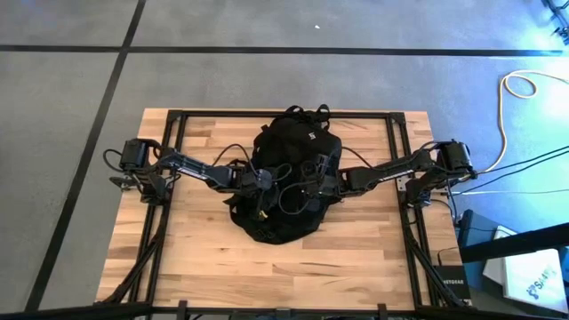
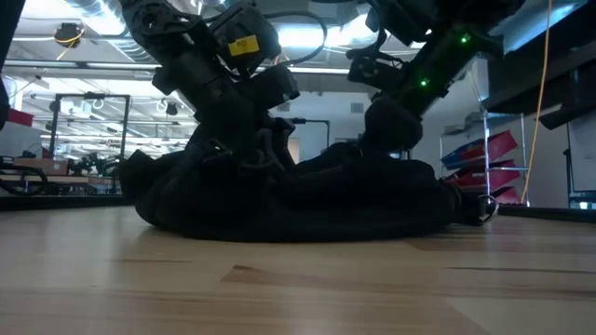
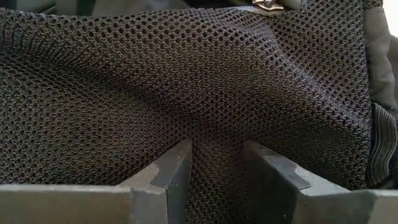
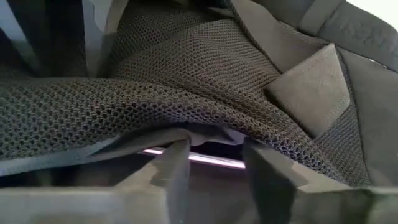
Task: Unpack backpack
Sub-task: Remove the pink charger cable from the black backpack
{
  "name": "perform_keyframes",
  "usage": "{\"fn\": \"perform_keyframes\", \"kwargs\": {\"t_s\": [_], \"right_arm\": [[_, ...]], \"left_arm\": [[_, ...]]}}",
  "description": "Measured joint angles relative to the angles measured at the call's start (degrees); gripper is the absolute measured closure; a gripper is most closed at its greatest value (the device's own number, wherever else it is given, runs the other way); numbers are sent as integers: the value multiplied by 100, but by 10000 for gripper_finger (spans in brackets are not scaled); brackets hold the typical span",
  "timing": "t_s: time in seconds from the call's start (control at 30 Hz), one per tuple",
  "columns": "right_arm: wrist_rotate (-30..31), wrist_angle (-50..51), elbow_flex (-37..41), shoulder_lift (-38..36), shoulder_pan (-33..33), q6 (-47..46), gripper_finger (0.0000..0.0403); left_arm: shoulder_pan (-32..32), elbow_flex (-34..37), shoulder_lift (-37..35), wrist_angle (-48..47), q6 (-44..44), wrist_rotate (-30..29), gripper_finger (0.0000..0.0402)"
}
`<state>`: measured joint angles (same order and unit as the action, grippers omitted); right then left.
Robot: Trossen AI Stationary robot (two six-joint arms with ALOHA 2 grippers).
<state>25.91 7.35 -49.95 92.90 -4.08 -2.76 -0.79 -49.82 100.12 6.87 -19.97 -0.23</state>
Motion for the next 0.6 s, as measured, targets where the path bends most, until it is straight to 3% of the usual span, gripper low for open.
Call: {"fn": "perform_keyframes", "kwargs": {"t_s": [0.17,0.3,0.6], "right_arm": [[0,-295,0,0,0,4,353],[-293,-791,0,0,2,4,394],[-282,-1198,2,0,9,29,402]], "left_arm": [[-91,2,0,328,-15,-83,268],[-248,-15,-140,704,-70,-708,268],[-679,-136,-737,758,-192,-1485,268]]}}
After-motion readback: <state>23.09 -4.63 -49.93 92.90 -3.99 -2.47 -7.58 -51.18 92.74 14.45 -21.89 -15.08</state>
